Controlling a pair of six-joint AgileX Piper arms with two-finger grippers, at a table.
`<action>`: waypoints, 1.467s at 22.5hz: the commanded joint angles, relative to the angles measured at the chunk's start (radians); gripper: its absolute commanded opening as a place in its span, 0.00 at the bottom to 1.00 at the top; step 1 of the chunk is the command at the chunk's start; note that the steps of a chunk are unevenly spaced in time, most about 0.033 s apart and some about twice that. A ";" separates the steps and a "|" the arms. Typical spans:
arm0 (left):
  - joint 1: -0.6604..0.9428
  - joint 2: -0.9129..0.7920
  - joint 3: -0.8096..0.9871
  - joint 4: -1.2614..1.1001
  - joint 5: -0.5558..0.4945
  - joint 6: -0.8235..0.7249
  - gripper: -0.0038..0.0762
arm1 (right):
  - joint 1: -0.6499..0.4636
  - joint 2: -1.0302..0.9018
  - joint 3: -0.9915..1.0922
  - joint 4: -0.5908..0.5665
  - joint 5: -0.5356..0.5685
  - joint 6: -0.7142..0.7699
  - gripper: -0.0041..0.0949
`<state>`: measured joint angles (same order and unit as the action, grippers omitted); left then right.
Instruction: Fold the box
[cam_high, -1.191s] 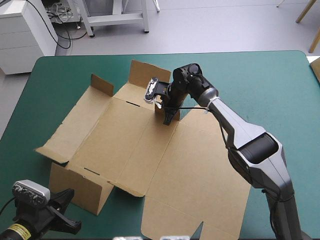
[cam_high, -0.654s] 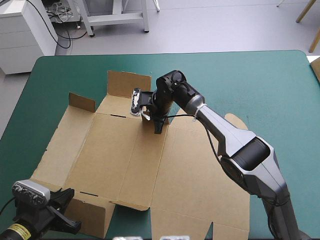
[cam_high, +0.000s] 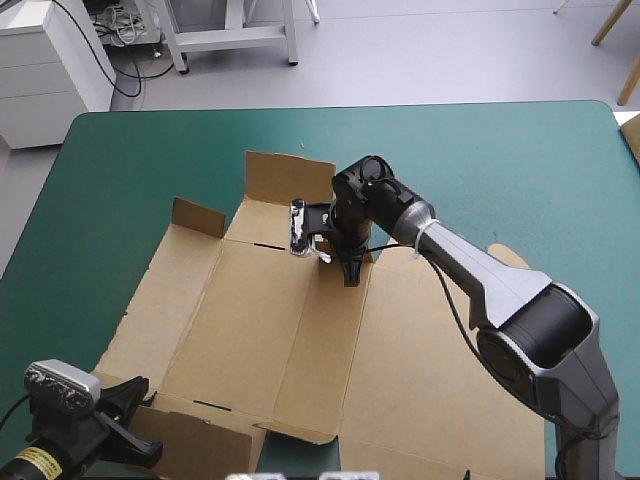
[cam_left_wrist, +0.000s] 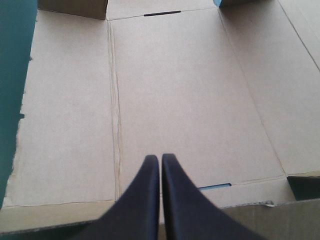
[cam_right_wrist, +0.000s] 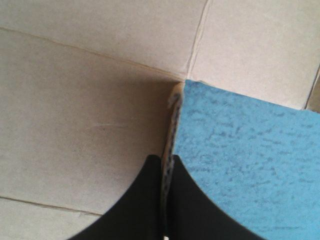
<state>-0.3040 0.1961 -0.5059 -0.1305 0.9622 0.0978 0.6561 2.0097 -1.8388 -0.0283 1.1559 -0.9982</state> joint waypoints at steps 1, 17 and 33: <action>-0.005 0.012 -0.023 -0.012 -0.065 -0.007 0.04 | -0.001 -0.069 -0.015 -0.019 0.012 -0.090 0.02; -0.005 0.012 -0.023 -0.012 -0.065 -0.007 0.04 | -0.001 -0.032 -0.015 -0.057 -0.088 -0.012 0.03; -0.005 0.012 -0.023 -0.012 -0.065 -0.007 0.04 | -0.003 -0.459 -0.020 -0.140 0.014 0.579 0.16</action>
<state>-0.3040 0.1961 -0.5059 -0.1305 0.9621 0.0978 0.6561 1.6872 -1.8945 -0.1262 1.1961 -0.4866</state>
